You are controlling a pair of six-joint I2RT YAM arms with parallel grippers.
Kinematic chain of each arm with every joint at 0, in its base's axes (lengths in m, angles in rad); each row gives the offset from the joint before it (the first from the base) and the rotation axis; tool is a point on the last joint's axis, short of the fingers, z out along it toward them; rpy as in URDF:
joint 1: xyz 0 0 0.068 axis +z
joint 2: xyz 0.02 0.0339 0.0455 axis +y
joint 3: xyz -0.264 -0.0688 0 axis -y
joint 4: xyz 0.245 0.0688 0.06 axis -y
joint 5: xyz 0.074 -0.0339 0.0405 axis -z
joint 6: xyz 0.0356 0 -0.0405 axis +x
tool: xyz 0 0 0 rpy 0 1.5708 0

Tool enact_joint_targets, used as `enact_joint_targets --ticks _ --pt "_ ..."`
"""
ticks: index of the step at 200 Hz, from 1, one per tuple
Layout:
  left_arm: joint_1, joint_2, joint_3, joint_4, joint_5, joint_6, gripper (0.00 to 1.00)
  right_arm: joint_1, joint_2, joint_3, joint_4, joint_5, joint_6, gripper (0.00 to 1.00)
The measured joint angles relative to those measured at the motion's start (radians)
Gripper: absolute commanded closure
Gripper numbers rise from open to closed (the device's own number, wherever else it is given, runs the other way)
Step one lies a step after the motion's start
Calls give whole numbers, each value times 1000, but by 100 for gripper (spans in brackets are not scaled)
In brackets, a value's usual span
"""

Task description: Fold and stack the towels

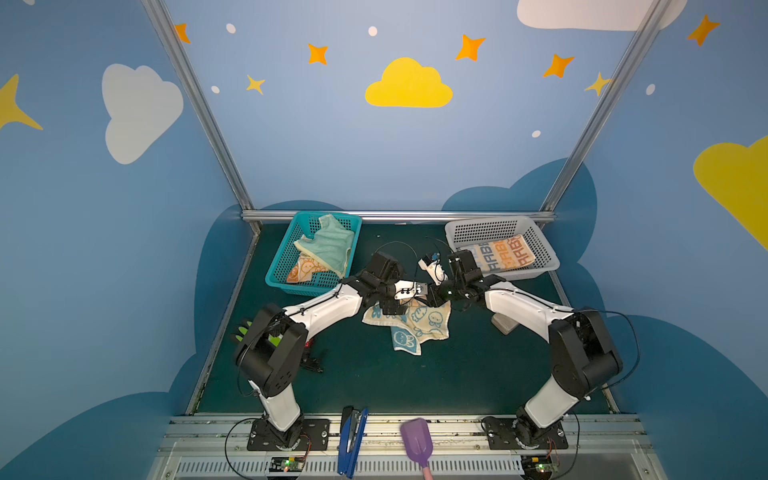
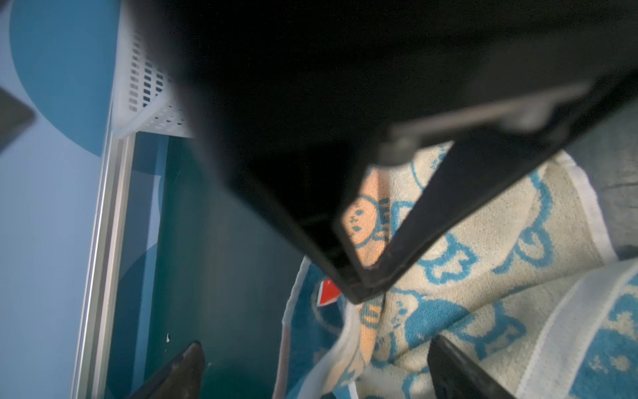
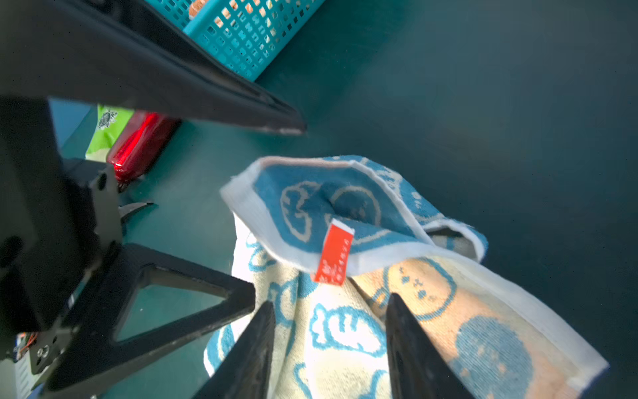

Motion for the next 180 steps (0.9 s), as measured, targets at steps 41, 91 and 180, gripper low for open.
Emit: enact_joint_targets --ticks 41,91,180 --pt "-16 53 19 -20 -19 30 12 -16 0 -22 -8 42 1 52" --pt "-21 60 26 -51 -89 39 19 -29 -58 -44 -12 63 -7 52" --pt "0 60 55 -73 -145 48 76 -61 -82 -40 -12 193 -101 53"
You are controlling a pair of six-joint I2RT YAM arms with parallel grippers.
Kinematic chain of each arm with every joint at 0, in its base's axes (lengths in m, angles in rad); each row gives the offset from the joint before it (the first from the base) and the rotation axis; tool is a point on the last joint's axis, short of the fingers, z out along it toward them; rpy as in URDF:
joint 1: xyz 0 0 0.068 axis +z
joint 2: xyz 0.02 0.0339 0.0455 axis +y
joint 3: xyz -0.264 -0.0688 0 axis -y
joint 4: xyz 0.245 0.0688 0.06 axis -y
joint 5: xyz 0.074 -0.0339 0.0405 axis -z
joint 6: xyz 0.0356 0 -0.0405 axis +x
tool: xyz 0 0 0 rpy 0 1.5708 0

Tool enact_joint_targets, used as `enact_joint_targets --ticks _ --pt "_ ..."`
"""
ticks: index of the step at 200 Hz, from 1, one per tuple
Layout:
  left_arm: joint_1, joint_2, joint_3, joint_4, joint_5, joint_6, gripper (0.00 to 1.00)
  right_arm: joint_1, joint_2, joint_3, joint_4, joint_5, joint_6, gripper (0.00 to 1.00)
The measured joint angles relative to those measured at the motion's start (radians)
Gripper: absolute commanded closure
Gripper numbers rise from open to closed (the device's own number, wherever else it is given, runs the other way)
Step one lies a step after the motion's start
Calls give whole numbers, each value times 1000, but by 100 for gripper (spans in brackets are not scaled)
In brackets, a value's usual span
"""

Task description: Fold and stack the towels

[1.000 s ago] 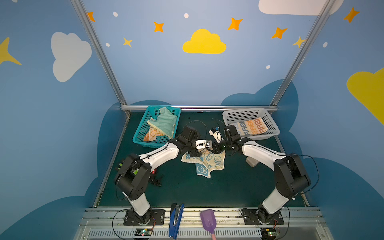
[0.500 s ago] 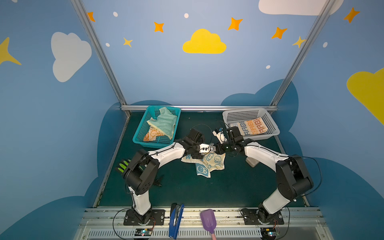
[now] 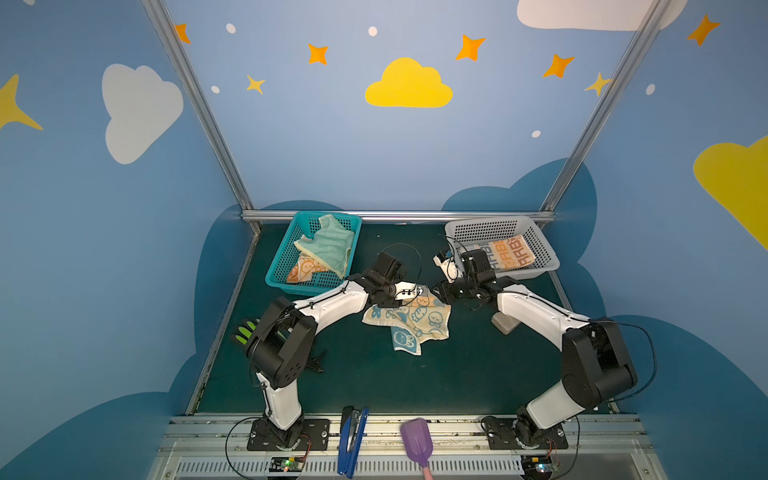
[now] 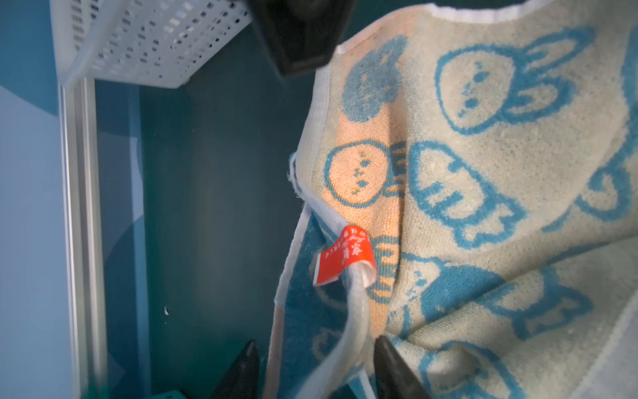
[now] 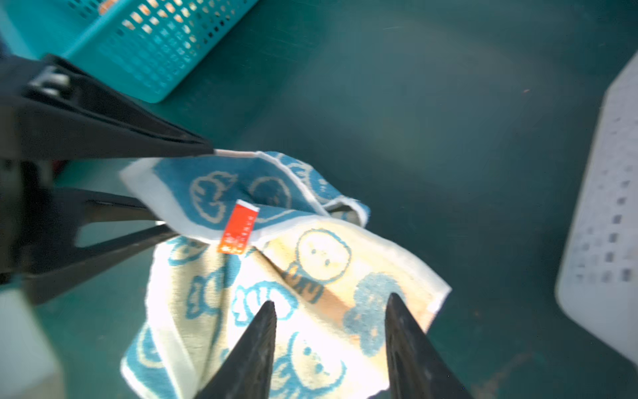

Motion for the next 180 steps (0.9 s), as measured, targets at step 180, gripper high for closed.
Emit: enact_joint_targets --ticks 180 --pt "-108 -148 -318 319 -255 -77 96 0 144 121 -97 55 26 50"
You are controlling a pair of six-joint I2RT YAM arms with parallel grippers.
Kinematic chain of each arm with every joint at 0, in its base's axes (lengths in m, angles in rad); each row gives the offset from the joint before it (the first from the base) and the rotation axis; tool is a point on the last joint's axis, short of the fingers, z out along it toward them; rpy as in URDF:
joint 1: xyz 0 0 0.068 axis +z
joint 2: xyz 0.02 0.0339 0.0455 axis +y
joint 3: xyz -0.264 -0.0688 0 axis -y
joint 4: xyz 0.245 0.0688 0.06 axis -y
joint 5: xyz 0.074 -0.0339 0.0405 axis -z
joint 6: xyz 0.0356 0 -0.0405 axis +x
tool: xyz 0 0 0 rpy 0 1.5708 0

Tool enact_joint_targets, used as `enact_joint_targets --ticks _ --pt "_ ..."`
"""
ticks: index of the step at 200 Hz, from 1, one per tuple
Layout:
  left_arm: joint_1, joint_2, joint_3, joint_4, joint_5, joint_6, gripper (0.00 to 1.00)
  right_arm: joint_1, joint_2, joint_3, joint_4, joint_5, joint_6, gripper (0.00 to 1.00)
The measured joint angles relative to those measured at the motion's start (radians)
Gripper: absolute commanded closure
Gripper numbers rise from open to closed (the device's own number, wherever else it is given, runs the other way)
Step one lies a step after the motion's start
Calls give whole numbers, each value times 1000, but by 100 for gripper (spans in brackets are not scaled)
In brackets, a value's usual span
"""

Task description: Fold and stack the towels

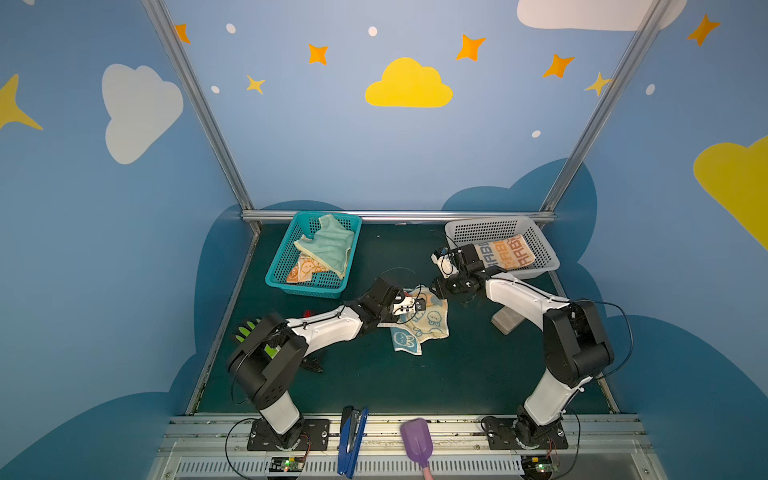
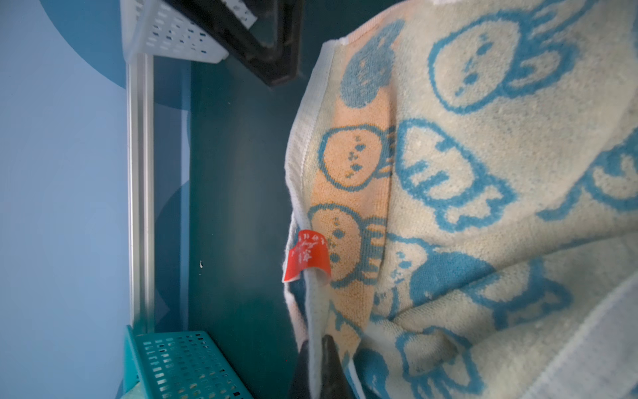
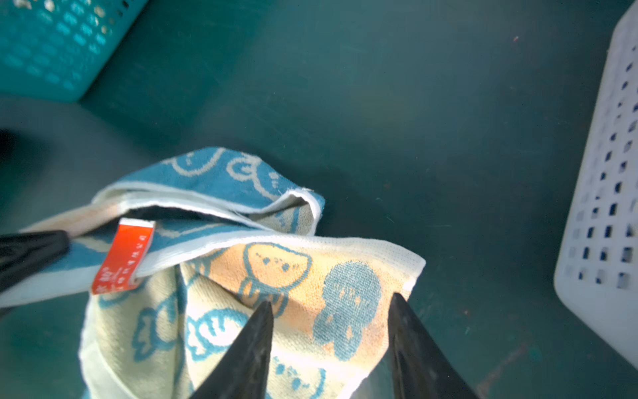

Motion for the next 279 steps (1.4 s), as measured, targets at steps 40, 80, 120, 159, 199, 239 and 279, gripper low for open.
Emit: enact_joint_targets --ticks 40,80,120,159,199,239,279 --pt "-13 -21 -46 66 -58 4 96 0 -107 -39 50 -26 -269 50" --pt "-14 -101 -76 127 -69 11 96 -32 -159 -50 77 -96 -593 50" --pt "-23 -154 -85 137 -58 31 96 -85 -80 -53 67 -182 -802 51" --pt "-32 -212 -100 118 -32 48 96 -111 26 7 2 -245 -936 51" --pt "-38 -261 -100 99 -13 53 96 -127 61 59 -31 -285 -995 53" --pt "-39 -275 -100 74 -13 52 96 -155 80 66 -64 -308 -1009 58" --pt "-39 -275 -100 63 -14 38 96 -166 80 67 -133 -360 -1070 100"
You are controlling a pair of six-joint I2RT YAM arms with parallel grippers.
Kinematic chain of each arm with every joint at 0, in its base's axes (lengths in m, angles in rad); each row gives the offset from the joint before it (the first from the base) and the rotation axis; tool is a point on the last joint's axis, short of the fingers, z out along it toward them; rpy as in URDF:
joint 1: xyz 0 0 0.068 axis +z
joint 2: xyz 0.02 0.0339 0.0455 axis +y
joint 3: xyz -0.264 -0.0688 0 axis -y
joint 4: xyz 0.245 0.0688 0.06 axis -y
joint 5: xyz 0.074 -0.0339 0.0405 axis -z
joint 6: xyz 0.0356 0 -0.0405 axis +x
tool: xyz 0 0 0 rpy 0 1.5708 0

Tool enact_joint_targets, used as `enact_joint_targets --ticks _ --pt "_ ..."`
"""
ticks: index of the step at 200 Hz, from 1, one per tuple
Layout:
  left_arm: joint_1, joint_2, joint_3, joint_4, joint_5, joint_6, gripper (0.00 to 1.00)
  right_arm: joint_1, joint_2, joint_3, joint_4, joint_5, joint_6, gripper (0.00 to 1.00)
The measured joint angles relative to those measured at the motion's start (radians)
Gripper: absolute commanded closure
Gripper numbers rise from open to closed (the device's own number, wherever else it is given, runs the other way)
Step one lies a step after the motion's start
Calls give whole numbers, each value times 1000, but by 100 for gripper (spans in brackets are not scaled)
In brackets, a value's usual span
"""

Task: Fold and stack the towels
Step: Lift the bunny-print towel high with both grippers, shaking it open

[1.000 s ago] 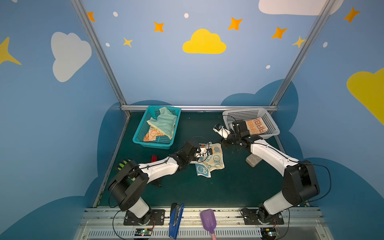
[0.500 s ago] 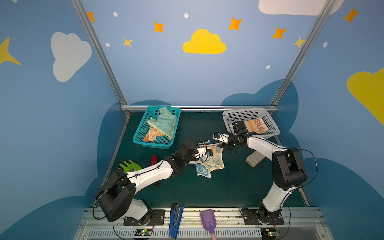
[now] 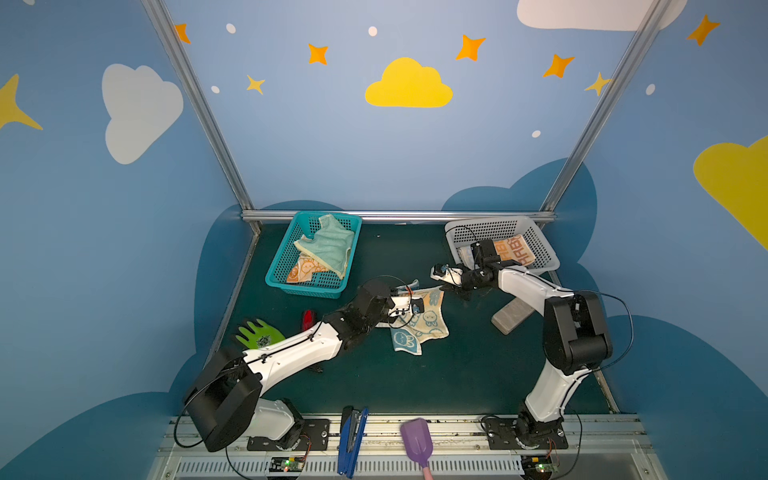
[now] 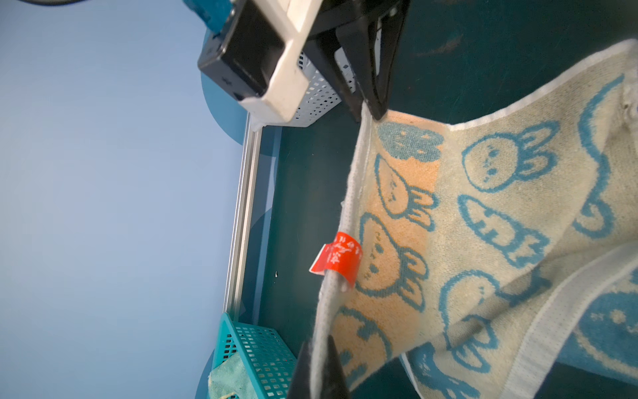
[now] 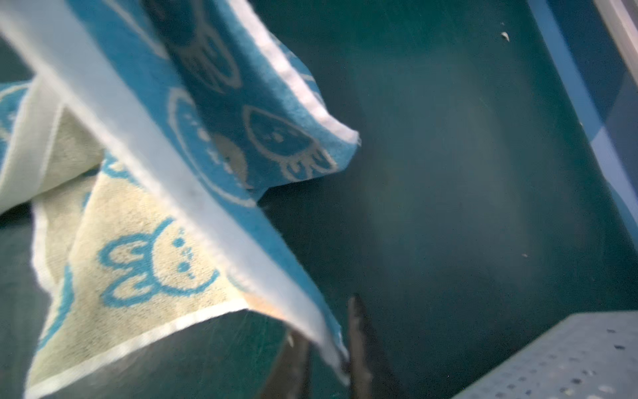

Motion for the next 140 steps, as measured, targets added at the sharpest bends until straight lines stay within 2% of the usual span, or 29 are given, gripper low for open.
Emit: enact_joint_targets --ticks 36,56,106,140 --pt "0 5 5 -3 -26 -50 96 -3 -6 40 -100 -68 9 100" --pt "1 24 45 -31 -64 -127 96 -3 -42 62 -110 -88 85 100" --pt "13 62 341 -208 -154 -394 96 -3 -212 129 7 -68 503 100" --pt "15 96 572 -327 -254 -533 96 -1 -349 127 97 74 716 100"
